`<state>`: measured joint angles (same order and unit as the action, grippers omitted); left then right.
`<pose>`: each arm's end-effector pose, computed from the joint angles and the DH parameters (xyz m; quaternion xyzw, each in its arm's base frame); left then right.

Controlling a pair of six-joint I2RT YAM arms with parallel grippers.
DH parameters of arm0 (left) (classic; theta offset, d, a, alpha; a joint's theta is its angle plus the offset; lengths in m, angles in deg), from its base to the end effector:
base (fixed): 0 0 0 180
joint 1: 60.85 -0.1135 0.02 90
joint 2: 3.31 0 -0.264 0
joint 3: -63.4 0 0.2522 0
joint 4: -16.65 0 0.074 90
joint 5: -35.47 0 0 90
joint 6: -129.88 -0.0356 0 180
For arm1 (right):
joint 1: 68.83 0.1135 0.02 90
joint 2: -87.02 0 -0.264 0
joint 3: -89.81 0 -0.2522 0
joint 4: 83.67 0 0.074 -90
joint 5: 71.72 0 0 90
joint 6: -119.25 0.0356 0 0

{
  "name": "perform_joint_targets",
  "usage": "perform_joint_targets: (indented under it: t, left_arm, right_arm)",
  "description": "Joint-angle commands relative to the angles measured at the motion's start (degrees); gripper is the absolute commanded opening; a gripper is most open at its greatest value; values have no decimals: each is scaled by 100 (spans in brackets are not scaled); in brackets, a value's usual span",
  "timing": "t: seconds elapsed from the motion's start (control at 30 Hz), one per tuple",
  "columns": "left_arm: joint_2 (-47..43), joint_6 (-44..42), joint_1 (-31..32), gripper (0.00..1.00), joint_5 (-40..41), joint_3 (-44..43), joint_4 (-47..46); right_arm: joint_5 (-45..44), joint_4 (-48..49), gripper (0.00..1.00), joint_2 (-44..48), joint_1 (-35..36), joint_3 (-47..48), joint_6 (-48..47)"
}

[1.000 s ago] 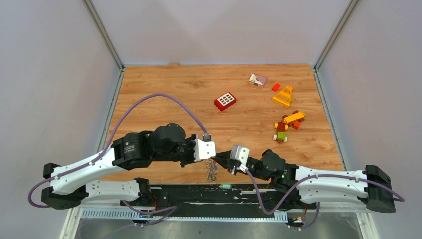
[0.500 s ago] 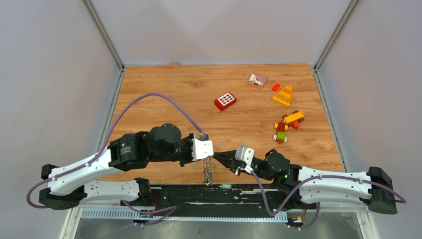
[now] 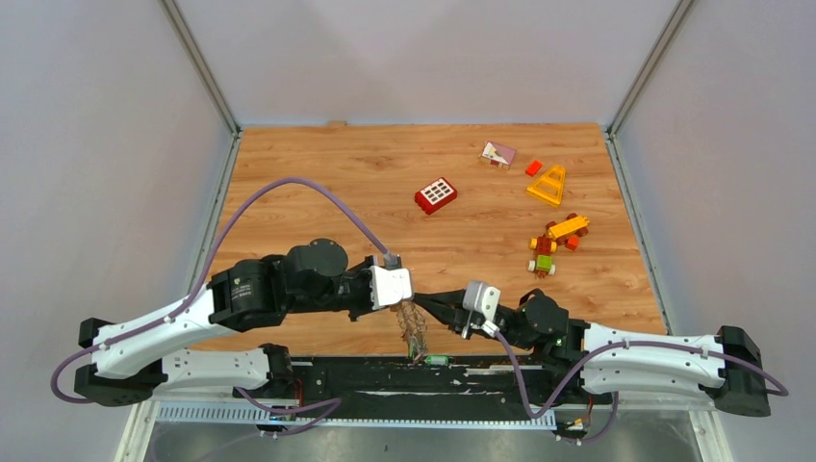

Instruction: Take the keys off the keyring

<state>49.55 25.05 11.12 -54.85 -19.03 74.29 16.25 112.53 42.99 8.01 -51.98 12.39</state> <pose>0.0545 -0.1681 0.3968 0.5902 0.6220 -0.2482 0.4507 0.0442 0.1836 0.2912 -0.4577 0.4477 0.3741 0.6709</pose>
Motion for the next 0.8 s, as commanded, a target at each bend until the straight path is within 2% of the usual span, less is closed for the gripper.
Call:
perform_joint_targets:
  t: [0.0, 0.77]
  left_arm:
    - [-115, 119, -32, 0, 235, 86, -118]
    - [93, 164, -37, 0, 309, 246, -129]
  right_arm:
    - [101, 451, 0, 166, 20, 10, -61]
    - [-34, 721, 0, 566, 22, -105, -146]
